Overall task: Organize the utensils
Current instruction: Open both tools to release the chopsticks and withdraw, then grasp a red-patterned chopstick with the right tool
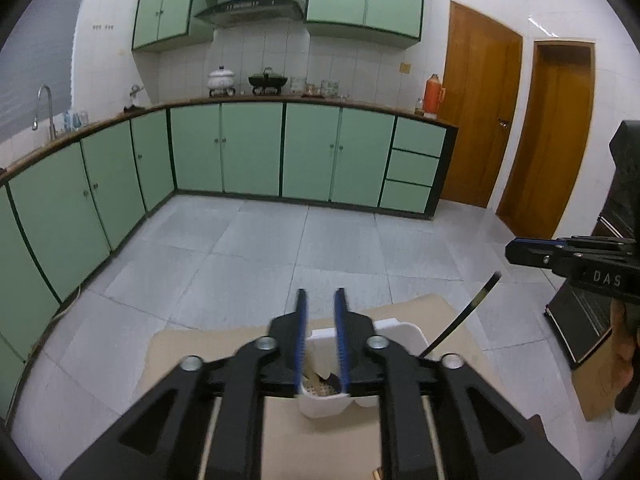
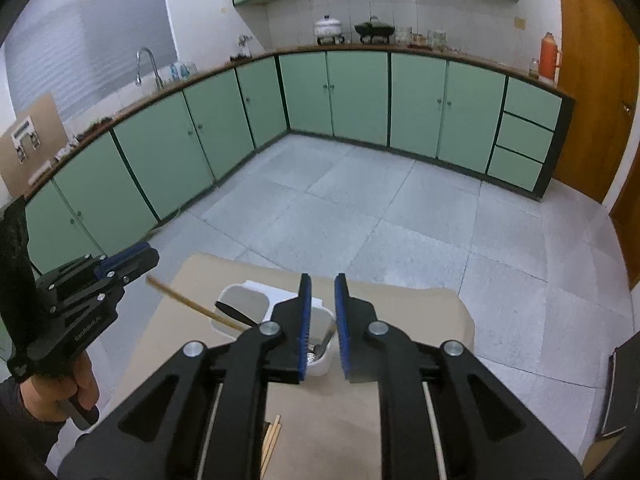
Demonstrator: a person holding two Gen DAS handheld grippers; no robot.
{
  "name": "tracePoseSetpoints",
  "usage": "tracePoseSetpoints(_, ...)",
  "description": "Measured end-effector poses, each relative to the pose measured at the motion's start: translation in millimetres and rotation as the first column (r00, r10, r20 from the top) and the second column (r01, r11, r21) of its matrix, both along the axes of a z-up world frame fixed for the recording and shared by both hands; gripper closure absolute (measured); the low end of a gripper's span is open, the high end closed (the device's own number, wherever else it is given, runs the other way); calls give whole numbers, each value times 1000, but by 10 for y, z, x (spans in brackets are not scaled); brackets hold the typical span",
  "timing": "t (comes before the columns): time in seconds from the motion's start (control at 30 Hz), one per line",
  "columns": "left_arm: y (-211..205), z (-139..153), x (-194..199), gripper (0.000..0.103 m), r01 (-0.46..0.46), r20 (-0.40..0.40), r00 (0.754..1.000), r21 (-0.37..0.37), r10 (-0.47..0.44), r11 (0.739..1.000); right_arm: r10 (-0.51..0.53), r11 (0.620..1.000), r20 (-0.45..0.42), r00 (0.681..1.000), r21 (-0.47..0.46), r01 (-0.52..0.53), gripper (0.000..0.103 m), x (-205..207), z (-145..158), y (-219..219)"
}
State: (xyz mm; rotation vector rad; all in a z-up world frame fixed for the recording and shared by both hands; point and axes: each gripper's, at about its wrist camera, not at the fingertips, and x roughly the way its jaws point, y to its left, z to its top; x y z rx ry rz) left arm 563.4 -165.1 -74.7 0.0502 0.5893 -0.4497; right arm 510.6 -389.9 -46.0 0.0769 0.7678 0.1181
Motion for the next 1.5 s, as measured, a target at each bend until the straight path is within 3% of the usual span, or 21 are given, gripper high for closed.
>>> tracePoseSetpoints(0.07, 138, 108, -175, 70, 1, 27, 1000, -13, -1, 1000, 1, 1000, 34, 999, 30, -2, 80, -230, 77, -61)
tracePoseSetpoints(0.2, 435, 163, -595, 61, 4, 40, 999, -31, -2, 1000, 24, 1000, 110, 994, 17, -26, 79, -826, 82, -29)
tracePoseSetpoints(0.27, 553, 92, -880, 52, 6, 51, 999, -32, -5, 999, 39, 999, 131, 991, 1, -40, 77, -1248, -88, 40)
tracePoseSetpoints(0.4, 750, -298, -1560, 48, 22, 55, 998, -16, -21, 1000, 40, 999, 146, 988, -39, -35, 75, -2057, -715, 276)
tracePoseSetpoints(0.6, 897, -1073, -2484, 43, -26, 46, 999, -22, 27, 999, 5, 1000, 31, 999, 1, -5, 75, -2979, -1997, 748)
tracePoseSetpoints(0.7, 912, -1442, -2788, 43, -44, 33, 998, 3, 44, 999, 20, 1000, -21, 1000, -4, -20, 75, -3168, -2380, 977)
tracePoseSetpoints(0.9, 890, -1904, -3020, 44, -51, -56, 997, -11, 51, 999, 63, 998, -22, 998, -28, -64, 75, -3243, -2583, 1252)
tracePoseSetpoints(1.1, 725, -2079, -3143, 44, -8, -58, 998, 24, 9, 1000, 72, 997, -13, 997, -17, -73, 77, -3104, -2622, 1227)
tracePoseSetpoints(1.17, 659, -2112, -3154, 46, 5, -64, 998, 33, -3, 999, 59, 998, -11, 998, -17, -59, 97, -3085, -2632, 1159)
tracePoseSetpoints(1.37, 433, -2225, -3201, 54, 63, -92, 994, 54, -58, 997, -37, 999, -14, 999, 15, 37, 98, -3093, -2625, 802)
tracePoseSetpoints(1.5, 209, -2334, -3212, 58, 94, -108, 991, 116, -81, 989, -62, 998, -20, 998, 31, 62, 98, -3117, -2648, 668)
